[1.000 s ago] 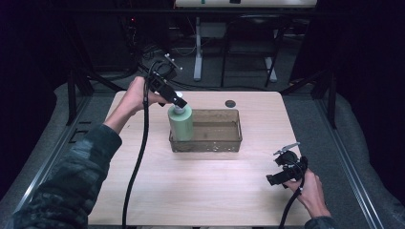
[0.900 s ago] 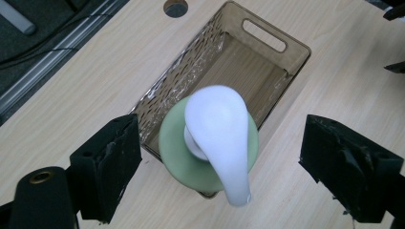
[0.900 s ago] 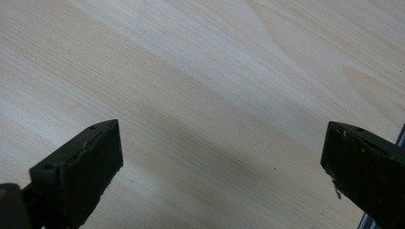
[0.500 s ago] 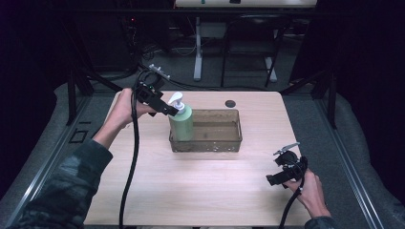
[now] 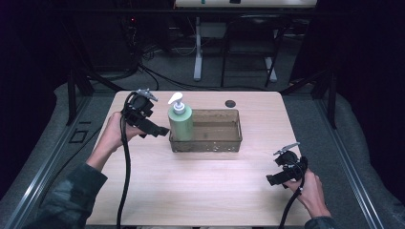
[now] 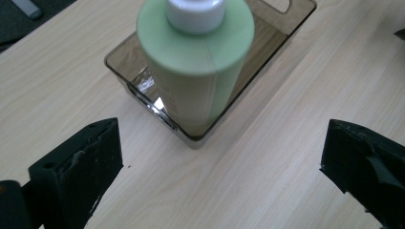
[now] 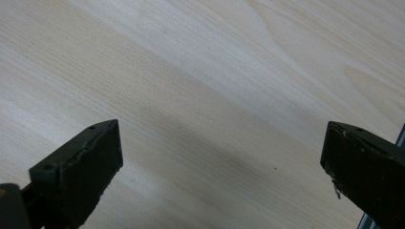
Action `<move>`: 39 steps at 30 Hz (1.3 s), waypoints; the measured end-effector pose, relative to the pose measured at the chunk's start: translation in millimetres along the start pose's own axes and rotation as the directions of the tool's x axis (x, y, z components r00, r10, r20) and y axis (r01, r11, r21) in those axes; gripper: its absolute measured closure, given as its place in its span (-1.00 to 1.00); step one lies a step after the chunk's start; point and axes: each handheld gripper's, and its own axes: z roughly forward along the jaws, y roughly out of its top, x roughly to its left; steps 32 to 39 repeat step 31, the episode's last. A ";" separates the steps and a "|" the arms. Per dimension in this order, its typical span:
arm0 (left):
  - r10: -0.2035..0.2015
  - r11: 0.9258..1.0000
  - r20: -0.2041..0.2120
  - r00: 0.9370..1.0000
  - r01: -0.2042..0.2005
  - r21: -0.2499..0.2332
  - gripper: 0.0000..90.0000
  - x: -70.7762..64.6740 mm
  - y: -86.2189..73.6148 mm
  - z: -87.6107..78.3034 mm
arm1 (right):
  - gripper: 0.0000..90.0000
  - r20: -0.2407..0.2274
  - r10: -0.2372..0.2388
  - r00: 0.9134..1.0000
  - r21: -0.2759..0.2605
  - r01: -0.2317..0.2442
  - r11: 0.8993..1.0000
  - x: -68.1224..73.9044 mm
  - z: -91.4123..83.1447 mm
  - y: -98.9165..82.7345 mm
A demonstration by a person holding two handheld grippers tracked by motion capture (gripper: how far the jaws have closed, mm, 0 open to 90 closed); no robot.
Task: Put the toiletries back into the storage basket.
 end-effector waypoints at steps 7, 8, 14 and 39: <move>-0.052 0.999 0.017 0.998 0.052 0.000 -1.00 0.2 -32.3 8.3 | -1.00 0.002 -0.004 1.000 0.005 0.004 1.000 0.4 -0.1 0.2; -0.051 0.999 0.022 0.998 0.051 0.009 -1.00 0.3 -37.0 10.0 | -1.00 0.002 -0.003 1.000 0.005 0.003 1.000 0.4 -0.1 0.2; -0.071 0.998 0.035 0.997 0.071 0.003 -1.00 -1.5 -63.6 21.6 | -1.00 0.006 0.006 1.000 -0.002 -0.006 1.000 0.7 -1.0 -0.1; -0.097 0.995 0.001 0.995 0.097 -0.015 -1.00 8.6 -117.8 45.9 | -1.00 0.011 0.000 1.000 -0.009 0.000 1.000 -0.9 -1.0 -0.4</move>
